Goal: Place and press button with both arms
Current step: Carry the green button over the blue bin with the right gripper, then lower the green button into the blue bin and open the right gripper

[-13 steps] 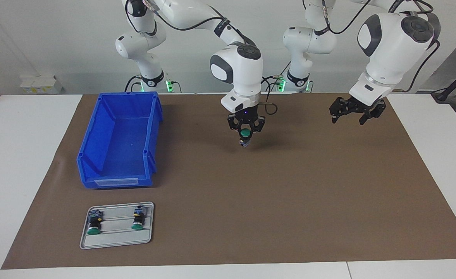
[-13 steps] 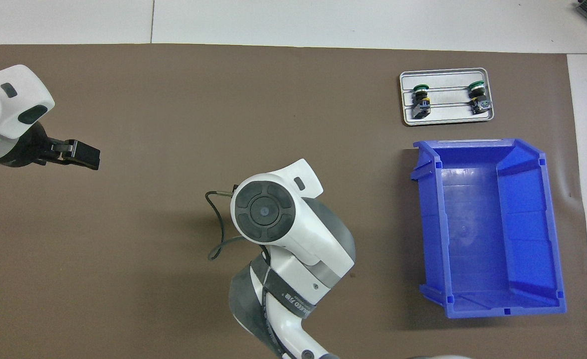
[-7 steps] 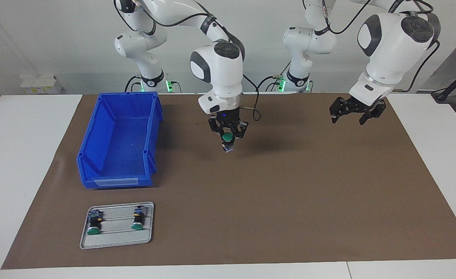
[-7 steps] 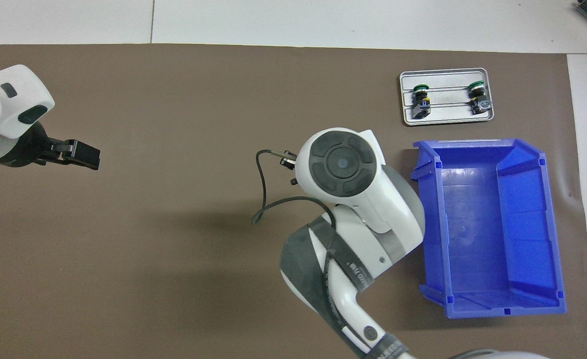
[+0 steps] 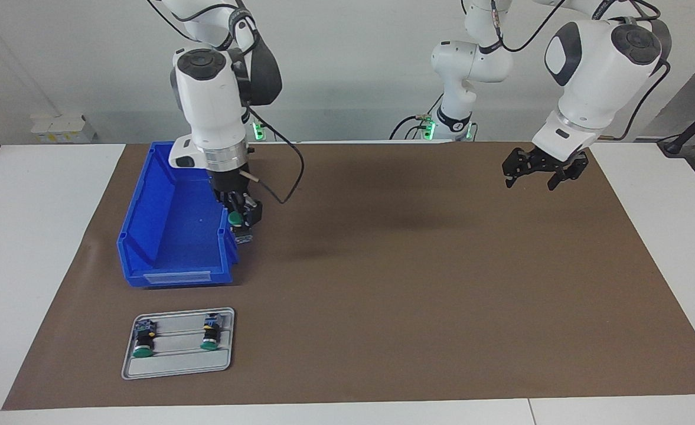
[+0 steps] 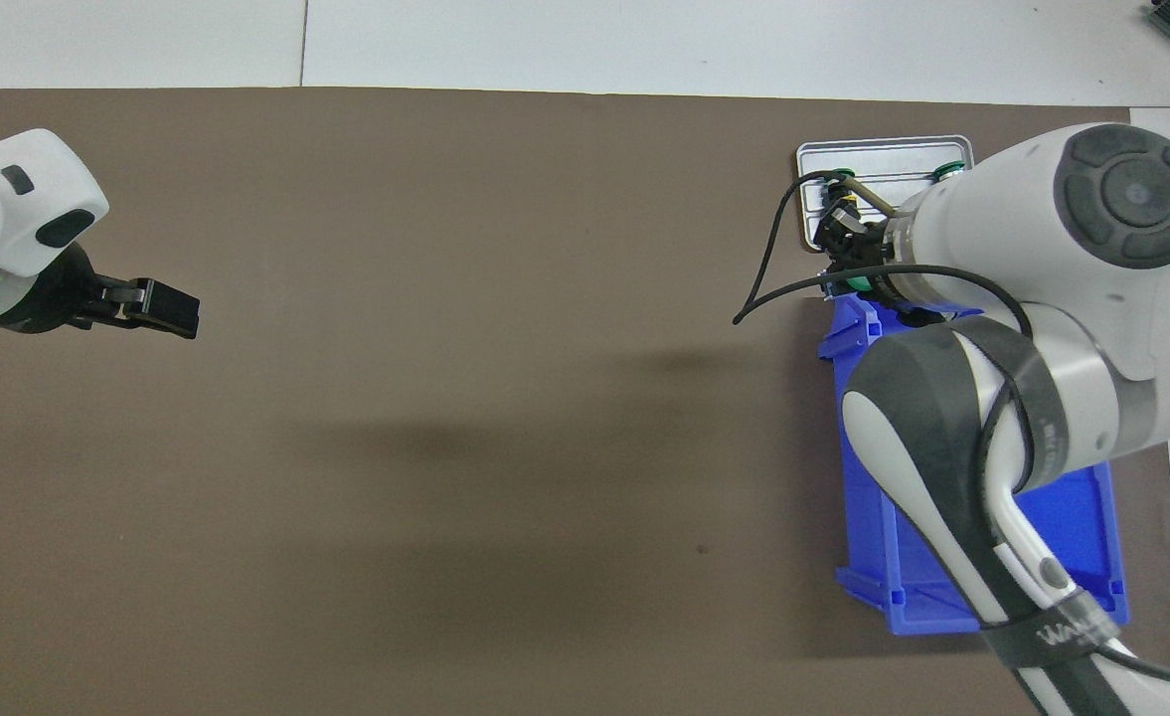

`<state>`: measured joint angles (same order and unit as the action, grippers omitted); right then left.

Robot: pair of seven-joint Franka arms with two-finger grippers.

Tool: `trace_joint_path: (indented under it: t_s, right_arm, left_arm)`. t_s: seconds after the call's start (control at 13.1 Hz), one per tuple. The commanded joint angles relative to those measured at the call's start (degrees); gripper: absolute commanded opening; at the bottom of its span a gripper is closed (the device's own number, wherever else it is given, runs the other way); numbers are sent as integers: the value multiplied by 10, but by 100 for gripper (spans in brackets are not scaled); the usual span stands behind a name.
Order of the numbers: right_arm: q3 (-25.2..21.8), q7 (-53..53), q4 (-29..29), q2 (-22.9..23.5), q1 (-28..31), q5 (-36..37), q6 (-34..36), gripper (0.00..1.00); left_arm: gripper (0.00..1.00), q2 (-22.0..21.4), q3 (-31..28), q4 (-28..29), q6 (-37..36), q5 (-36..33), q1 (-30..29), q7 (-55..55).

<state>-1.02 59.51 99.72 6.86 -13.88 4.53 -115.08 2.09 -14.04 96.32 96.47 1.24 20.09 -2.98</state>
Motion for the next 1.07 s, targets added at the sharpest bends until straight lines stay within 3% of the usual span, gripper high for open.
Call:
trace_joint_path:
  t_s: [0.0, 0.69, 0.99]
  right_arm:
    - [5, 16, 23, -18, 37, -3, -3, 0]
    - [6, -42, 100, -29, 144, -39, -16, 0]
    - [5, -74, 116, -3, 159, -42, -60, 0]
  left_arm:
    - [100, -14, 1, 15, 10, 5, -3, -4]
    - [100, -14, 1, 15, 10, 5, -3, -4]
    - [100, -13, 1, 15, 10, 5, -3, -4]
